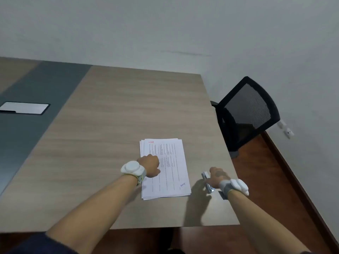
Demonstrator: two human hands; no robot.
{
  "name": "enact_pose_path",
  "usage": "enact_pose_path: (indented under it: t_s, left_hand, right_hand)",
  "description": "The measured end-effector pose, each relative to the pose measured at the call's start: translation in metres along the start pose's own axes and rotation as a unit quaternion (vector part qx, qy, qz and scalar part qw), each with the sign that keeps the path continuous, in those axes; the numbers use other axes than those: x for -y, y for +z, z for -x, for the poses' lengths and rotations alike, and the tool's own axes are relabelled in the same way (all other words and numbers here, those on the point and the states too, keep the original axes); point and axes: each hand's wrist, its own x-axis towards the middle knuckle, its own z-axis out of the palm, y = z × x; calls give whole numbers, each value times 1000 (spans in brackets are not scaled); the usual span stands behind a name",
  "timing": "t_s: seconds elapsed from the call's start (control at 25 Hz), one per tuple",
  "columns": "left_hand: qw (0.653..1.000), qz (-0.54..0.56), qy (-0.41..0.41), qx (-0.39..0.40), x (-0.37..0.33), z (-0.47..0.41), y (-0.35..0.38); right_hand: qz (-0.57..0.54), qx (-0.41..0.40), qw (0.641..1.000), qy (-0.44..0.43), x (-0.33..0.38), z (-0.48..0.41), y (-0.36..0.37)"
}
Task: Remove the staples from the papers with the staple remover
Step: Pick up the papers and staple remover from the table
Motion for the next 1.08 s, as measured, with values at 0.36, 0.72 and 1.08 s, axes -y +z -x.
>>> enact_pose_path:
  t_s: [0.36, 0.72, 1.08]
  left_hand:
    - [998, 13, -10, 54, 4, -62, 8]
    - [997, 48, -58, 34, 20, -119, -2]
    - [997, 67, -44, -19, 41, -176, -9]
  right_hand:
    - [-3, 24, 998, 53, -2, -54, 25]
    - [-62, -2, 998, -28, 61, -116, -16]
    - [-219, 67, 964, -135, 159, -137, 9]
